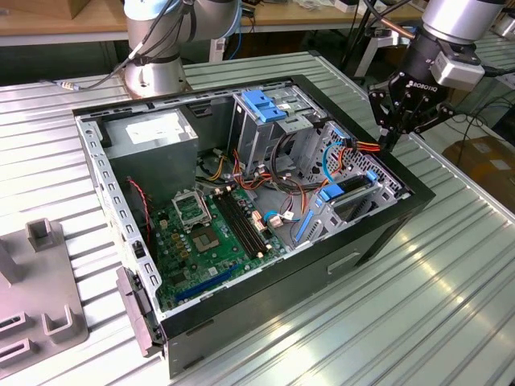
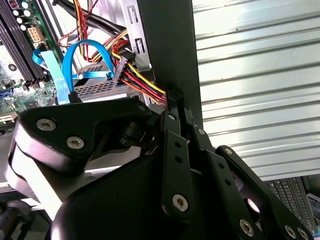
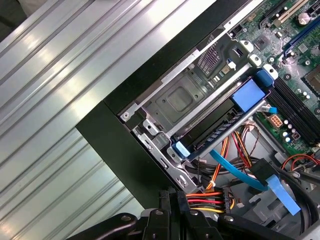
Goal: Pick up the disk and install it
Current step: 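Insert the first disk wire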
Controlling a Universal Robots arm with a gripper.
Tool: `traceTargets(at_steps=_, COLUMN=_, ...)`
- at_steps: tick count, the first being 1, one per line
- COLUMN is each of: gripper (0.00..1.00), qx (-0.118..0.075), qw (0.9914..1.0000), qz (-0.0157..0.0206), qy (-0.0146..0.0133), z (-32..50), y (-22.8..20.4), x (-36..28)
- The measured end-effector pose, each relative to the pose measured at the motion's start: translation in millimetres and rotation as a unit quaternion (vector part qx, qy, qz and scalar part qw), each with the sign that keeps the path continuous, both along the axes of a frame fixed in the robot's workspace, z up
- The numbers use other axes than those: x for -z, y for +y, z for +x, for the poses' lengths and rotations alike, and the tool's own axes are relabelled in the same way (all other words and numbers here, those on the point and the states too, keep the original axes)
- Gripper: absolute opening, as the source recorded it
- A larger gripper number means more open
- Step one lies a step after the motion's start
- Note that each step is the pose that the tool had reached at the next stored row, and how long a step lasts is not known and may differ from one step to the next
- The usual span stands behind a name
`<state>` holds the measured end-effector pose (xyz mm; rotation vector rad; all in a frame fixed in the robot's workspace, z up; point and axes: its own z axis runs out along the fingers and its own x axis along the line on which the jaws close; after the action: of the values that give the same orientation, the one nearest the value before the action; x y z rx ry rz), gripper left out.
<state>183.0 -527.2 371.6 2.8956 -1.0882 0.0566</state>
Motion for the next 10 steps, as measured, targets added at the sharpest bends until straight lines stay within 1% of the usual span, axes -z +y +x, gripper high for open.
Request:
traceTargets(at_steps=4, gripper=0.17, qx=0.007, qw=0.99997, qz=0.0, qy=0.0, z=-0.1, y=0.0, x=0.0)
traceTargets(at_steps=7, gripper=0.17, qx=0.022, qw=0.99975, qz=0.0, qy=0.0, z=-0.1, y=0.0, x=0.0)
traceTargets(at_steps=8, gripper=0.17, qx=0.033, qw=0.99944, qz=0.0, qy=0.0, z=-0.1, y=0.0, x=0.0)
traceTargets(at_steps=9, gripper=0.17, qx=0.038, qw=0.99928, qz=0.0, qy=0.0, z=-0.3, y=0.0, x=0.0)
traceTargets(at_steps=10, gripper=0.17, qx=0.039, qw=0.99925, qz=0.0, qy=0.0, z=-2.9, y=0.0, x=0.0)
